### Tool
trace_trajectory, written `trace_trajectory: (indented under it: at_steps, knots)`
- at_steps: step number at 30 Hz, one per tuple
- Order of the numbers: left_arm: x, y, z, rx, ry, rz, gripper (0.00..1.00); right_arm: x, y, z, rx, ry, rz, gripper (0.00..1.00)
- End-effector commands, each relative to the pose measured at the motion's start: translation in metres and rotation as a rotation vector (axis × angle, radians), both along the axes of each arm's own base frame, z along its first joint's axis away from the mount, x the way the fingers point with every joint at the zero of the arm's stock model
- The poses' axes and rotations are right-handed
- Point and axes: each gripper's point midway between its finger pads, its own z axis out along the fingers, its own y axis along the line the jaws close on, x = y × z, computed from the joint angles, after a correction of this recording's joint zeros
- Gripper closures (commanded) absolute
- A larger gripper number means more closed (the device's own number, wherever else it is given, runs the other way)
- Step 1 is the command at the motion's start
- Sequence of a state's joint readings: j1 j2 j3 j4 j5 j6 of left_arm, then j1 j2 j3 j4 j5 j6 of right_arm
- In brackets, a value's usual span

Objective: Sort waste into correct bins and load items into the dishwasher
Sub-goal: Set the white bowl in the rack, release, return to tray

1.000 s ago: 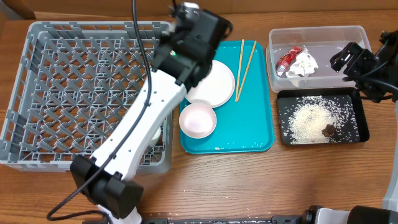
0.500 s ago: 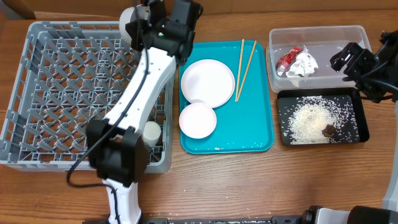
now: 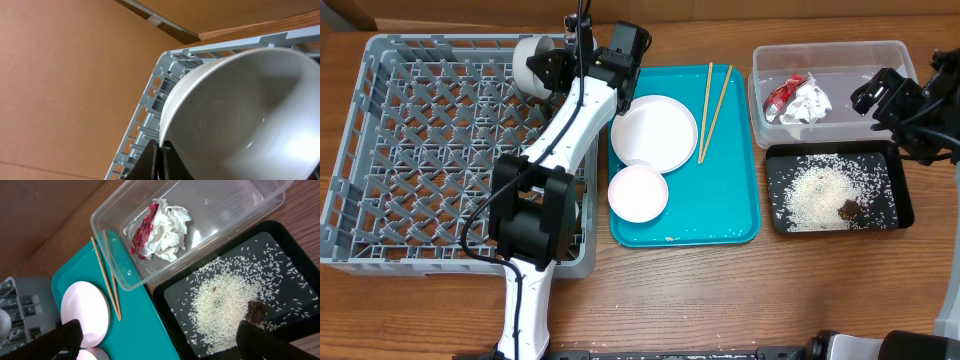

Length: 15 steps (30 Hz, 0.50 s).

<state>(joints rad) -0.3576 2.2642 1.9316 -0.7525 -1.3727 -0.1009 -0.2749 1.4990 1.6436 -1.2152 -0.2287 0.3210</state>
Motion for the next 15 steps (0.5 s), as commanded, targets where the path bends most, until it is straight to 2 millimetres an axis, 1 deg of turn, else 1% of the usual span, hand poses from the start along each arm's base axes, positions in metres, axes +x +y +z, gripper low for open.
trace_trajectory:
  at_steps: [1,3,4,8,9,12,15]
  knots:
    - [0.003,-0.004,-0.015,-0.028,0.037,-0.023,0.96,0.001,-0.003,0.007,-0.01,-0.021,-0.011,0.0]
    - [0.002,-0.012,-0.021,-0.041,0.073,-0.047,0.96,0.001,-0.003,0.007,-0.01,-0.021,-0.012,0.0]
    - [-0.001,-0.021,-0.025,-0.047,0.101,-0.072,0.96,0.001,-0.003,0.007,-0.01,-0.021,-0.012,0.0]
    - [-0.006,-0.035,-0.032,-0.053,0.156,-0.109,0.95,0.001,-0.003,0.007,-0.01,-0.021,-0.012,0.0]
    - [-0.007,-0.038,-0.034,-0.06,0.172,-0.119,0.92,0.001,-0.003,0.007,-0.01,-0.021,-0.012,0.0]
    - [-0.011,-0.049,-0.046,-0.099,0.238,-0.157,0.76,0.001,-0.003,0.007,-0.01,-0.021,-0.012,0.0]
    - [-0.016,-0.054,-0.054,-0.127,0.286,-0.178,0.57,0.001,-0.003,0.007,-0.01,-0.021,-0.012,0.0]
